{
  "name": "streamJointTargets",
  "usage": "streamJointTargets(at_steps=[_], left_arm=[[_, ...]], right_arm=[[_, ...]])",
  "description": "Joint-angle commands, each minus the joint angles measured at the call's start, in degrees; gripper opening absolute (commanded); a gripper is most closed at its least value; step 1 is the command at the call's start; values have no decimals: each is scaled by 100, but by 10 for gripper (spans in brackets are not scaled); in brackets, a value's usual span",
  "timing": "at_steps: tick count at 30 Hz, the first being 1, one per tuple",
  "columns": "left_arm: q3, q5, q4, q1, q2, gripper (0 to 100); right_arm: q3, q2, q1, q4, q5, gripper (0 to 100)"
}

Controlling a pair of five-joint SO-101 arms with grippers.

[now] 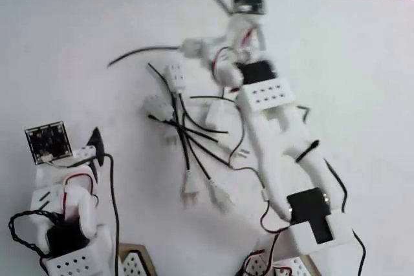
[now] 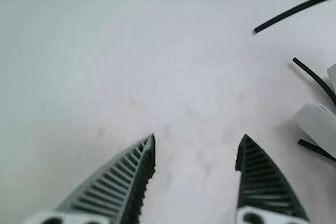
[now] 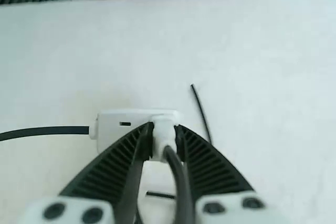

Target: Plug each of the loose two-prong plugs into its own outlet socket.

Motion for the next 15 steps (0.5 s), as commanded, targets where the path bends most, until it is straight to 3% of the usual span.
streamJointTargets(at_steps=[1, 9, 11, 15], left_arm=[[-18, 0, -123, -31, -75, 249], [-18, 0, -123, -22, -75, 249], [-18, 0, -123, -22, -75, 249], [-9, 0, -114, -13, -75, 249]], right_arm=[[-281, -22, 743, -541, -79, 20], [-343, 1182, 1569, -1754, -35, 22], [-571, 1516, 1604, -1622, -26, 46], [-1424, 1982, 1525, -382, -26, 202]])
